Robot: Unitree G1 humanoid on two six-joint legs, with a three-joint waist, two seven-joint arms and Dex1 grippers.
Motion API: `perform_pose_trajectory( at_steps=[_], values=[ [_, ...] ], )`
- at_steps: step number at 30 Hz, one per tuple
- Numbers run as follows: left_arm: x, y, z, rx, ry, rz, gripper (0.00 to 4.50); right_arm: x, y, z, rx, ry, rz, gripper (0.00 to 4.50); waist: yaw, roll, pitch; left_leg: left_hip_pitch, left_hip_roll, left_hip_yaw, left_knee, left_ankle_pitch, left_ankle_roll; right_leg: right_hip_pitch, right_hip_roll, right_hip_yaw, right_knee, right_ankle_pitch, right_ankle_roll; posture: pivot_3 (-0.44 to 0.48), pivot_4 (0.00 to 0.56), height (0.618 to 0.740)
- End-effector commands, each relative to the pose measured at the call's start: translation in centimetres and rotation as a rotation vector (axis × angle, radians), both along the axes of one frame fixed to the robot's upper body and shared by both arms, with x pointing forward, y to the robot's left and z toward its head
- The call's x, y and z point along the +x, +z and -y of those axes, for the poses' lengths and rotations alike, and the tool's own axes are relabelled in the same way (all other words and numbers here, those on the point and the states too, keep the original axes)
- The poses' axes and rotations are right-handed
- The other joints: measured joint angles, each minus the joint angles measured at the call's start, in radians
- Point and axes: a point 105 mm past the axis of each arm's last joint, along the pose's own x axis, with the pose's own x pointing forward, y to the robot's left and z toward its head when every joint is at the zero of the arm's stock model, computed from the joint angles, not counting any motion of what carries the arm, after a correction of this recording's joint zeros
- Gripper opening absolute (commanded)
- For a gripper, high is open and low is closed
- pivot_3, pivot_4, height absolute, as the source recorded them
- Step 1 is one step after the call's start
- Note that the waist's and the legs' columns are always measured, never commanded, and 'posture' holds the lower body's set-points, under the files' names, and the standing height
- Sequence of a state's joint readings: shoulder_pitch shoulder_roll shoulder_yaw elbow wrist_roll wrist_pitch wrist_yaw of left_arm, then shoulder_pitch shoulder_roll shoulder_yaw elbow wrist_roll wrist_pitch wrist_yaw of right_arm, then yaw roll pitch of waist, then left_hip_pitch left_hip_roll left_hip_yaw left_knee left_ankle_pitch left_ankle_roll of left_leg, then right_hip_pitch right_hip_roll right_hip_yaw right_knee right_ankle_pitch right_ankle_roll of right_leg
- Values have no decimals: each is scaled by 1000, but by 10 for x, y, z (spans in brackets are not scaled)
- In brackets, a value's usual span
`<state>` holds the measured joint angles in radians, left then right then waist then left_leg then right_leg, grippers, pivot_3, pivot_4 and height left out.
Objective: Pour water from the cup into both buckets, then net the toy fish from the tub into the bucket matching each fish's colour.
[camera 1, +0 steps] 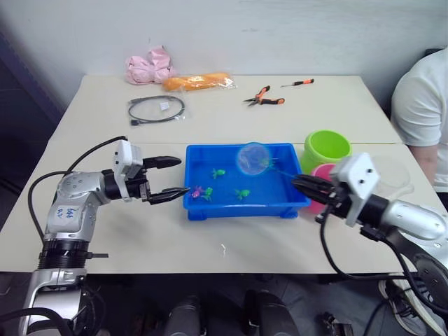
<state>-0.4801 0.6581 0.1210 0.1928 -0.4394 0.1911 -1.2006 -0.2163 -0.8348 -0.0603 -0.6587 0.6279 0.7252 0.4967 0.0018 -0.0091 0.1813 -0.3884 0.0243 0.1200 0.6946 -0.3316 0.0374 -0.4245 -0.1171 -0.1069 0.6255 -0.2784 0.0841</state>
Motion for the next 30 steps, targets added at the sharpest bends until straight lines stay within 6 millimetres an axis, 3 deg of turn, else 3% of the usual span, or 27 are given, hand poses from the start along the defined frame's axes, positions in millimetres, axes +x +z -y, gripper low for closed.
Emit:
perform_pose_trajectory(
  at_steps=[1, 6, 13, 17, 22, 26, 30],
  values=[
    [-4, 12, -11, 24, 46, 43, 4442, 10, -5, -28, -40, 44, -36, 0, -2, 0, 0, 0, 0, 0, 0, 0, 0, 0, 0, 0, 1, 0, 0, 0, 150, 740],
    [-8, 8, -12, 79, 48, 28, 4442, 23, -21, -60, -104, 85, -108, 0, -5, 0, 0, -2, 1, 2, 2, -1, -1, -2, 1, 0, 2, 0, 0, 0, 150, 740],
    [-6, 10, -11, 79, 67, 47, 4442, 29, -38, -76, -148, 104, -149, 0, -6, 0, 0, -4, 0, 3, 2, -2, 1, -3, 2, -1, 2, 1, 1, 0, 150, 740],
    [-9, 9, -5, 71, 63, 47, 4442, 41, -40, -71, -220, 45, -125, 0, -7, 0, 0, -4, 0, 3, 2, -2, 1, -3, 2, -1, 2, 1, 1, 0, 150, 740],
    [-9, 9, -4, 65, 81, 49, 4442, 46, -27, -46, -298, -10, -68, 0, -5, 0, 0, -4, 0, 3, 2, -2, 1, -3, 2, -1, 2, 1, 1, 0, 150, 740],
    [-8, 8, -4, 58, 91, 51, 4442, 49, -29, -36, -343, -33, -62, 0, -6, 0, 0, -4, 1, 4, 2, -2, 1, -3, 2, -1, 2, 1, 1, 0, 150, 740],
    [-7, 7, -4, 56, 92, 48, 4442, 59, -7, -43, -281, -50, 6, 0, -14, 0, 0, -3, 2, 5, 2, -3, 0, -4, 2, -1, 2, 1, 1, 0, 150, 740]
  ],
)
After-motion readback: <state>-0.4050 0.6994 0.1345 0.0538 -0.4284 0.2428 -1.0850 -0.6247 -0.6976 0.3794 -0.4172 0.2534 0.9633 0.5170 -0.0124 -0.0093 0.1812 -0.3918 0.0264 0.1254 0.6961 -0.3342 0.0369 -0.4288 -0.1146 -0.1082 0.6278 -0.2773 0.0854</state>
